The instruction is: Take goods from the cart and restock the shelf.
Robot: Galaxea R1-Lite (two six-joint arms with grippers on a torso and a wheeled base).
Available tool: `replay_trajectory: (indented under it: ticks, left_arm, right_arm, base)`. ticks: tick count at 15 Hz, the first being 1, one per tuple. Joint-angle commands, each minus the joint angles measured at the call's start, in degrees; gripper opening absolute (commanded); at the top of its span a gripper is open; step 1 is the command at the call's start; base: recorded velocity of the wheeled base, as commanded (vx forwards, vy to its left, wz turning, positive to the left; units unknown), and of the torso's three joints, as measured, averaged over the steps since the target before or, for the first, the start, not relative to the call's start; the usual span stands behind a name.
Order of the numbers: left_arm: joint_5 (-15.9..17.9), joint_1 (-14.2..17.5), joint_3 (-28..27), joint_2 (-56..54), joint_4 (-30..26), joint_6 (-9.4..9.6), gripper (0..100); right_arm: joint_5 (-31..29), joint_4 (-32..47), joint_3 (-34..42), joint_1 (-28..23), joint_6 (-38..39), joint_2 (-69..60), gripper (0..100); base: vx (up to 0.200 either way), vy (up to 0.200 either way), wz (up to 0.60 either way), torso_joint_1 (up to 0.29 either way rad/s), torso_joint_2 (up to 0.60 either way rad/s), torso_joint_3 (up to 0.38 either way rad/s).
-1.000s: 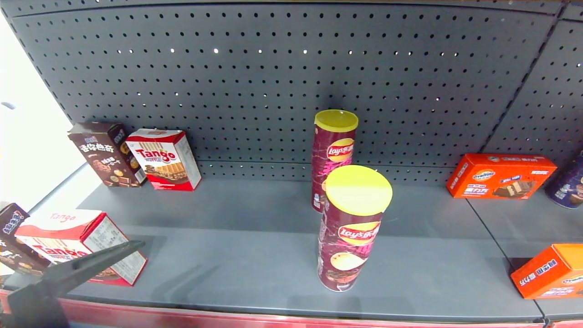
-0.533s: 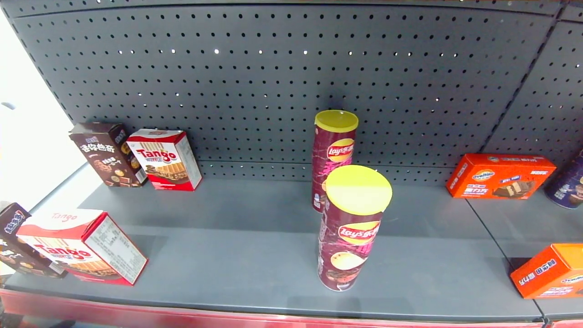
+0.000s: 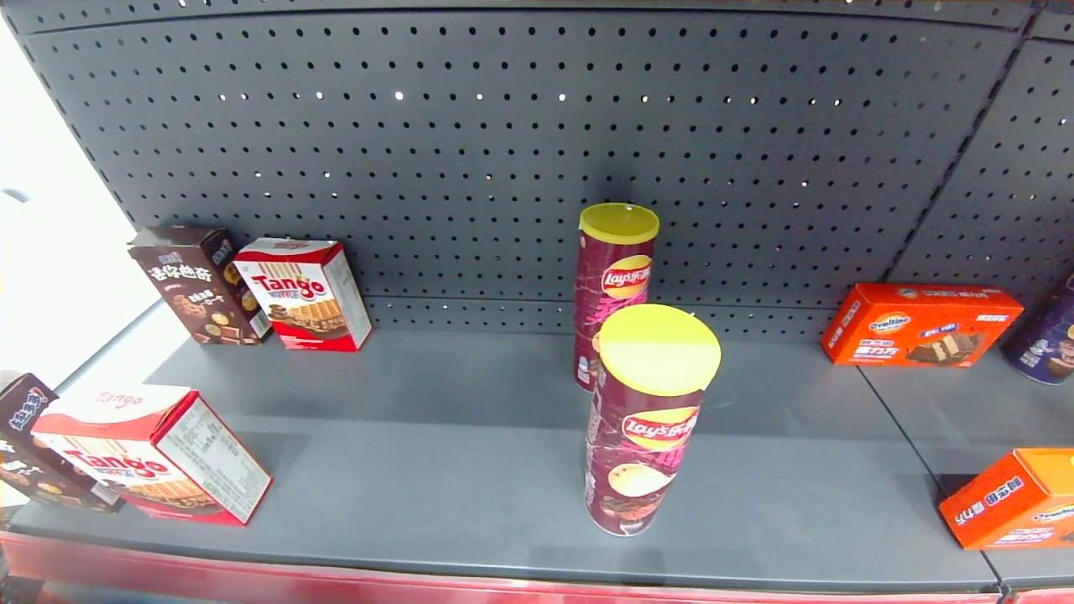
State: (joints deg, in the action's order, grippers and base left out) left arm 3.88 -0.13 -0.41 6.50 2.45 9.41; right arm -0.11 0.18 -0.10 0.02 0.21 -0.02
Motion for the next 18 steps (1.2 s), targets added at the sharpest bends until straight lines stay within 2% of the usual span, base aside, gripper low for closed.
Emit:
replay_trajectory:
  ticks: [1, 3, 5, 6, 7, 8, 9, 10, 13, 18]
  left_arm:
    - [-0.19, -0.04, 0.06, -6.32, 0.19, -1.68, 100]
    - [-0.19, -0.04, 0.06, -6.32, 0.1, -1.68, 100]
    - [-0.1, -0.04, 0.06, -6.32, 0.19, -4.93, 100]
    - [-1.33, -0.04, 0.06, -6.32, 0.1, -5.72, 100]
    - [-3.0, 0.05, 0.15, -6.32, 0.27, -5.98, 100]
    - [-10.73, 0.13, 0.41, -6.32, -0.96, -7.13, 100]
    - [-10.2, 0.13, 0.41, -6.32, -1.04, -7.48, 100]
    - [-8.97, 0.13, 0.41, -6.41, -2.27, -7.04, 100]
    - [-3.61, 0.05, 0.24, -6.32, -2.54, -7.39, 100]
    - [-3.35, -0.04, 0.24, -6.32, -2.54, -7.21, 100]
  right_arm:
    - [0.02, -0.01, 0.01, 0.06, -0.03, 0.02, 100]
    - [0.02, -0.01, 0.01, 0.06, -0.03, 0.02, 100]
    - [0.02, -0.01, 0.01, 0.06, -0.03, 0.02, 100]
    - [0.02, -0.01, 0.01, 0.06, -0.03, 0.02, 100]
    - [0.02, -0.01, 0.01, 0.06, -0.03, 0.02, 100]
    - [0.02, -0.01, 0.01, 0.06, -0.03, 0.02, 100]
    - [0.02, -0.01, 0.01, 0.06, -0.03, 0.02, 100]
    - [0.02, -0.01, 0.01, 0.06, -0.03, 0.02, 100]
    - [0.02, -0.01, 0.01, 0.06, 0.06, 0.02, 100]
    - [0.55, 0.17, -0.08, -0.02, -0.38, 0.55, 100]
  base:
    - [0.0, 0.0, 0.0, 0.0, 0.0, 0.0]
    - [0.0, 0.0, 0.0, 0.0, 0.0, 0.0]
    - [0.0, 0.0, 0.0, 0.0, 0.0, 0.0]
    - [0.0, 0.0, 0.0, 0.0, 0.0, 0.0]
    - [0.0, 0.0, 0.0, 0.0, 0.0, 0.0]
    - [0.0, 0.0, 0.0, 0.0, 0.0, 0.0]
    - [0.0, 0.0, 0.0, 0.0, 0.0, 0.0]
    - [0.0, 0.0, 0.0, 0.0, 0.0, 0.0]
    - [0.0, 0.0, 0.0, 0.0, 0.0, 0.0]
    - [0.0, 0.0, 0.0, 0.0, 0.0, 0.0]
